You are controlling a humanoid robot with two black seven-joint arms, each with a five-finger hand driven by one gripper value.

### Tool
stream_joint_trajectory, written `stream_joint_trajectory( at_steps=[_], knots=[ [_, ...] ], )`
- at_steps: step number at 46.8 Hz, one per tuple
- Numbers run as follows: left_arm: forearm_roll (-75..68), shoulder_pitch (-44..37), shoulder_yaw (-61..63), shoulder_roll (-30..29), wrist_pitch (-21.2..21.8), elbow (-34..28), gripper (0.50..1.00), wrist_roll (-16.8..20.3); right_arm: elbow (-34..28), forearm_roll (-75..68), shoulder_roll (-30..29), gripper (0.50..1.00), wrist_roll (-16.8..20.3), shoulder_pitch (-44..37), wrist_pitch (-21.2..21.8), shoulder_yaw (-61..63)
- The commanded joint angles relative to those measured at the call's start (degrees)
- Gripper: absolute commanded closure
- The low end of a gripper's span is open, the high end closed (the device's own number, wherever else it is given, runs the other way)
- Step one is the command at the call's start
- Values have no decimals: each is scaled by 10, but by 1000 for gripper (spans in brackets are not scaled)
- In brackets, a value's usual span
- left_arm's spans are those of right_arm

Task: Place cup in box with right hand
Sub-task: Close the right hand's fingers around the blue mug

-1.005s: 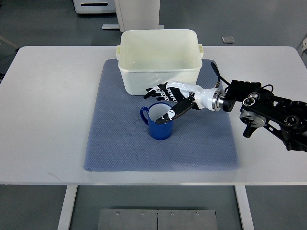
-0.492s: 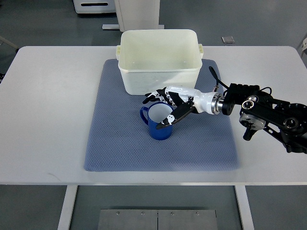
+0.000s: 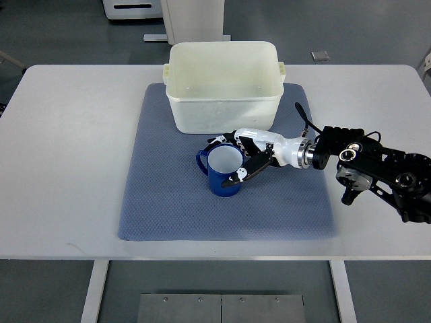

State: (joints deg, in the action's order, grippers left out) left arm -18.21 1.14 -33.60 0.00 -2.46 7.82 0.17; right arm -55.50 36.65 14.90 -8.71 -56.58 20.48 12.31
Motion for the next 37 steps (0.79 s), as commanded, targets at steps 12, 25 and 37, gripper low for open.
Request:
stream_joint_trajectory(
  at_steps=[12,25,37],
  knots=[
    [0,0,0,0,0,0,500,0,15,0,-5,528,-9,4,-1,0],
    [0,0,0,0,0,0,500,0,18,0,-8,632,-21,15,-2,-1],
    [0,0,0,0,0,0,500,0,21,0,-8,1000,-26,15,-1,-2]
  ],
)
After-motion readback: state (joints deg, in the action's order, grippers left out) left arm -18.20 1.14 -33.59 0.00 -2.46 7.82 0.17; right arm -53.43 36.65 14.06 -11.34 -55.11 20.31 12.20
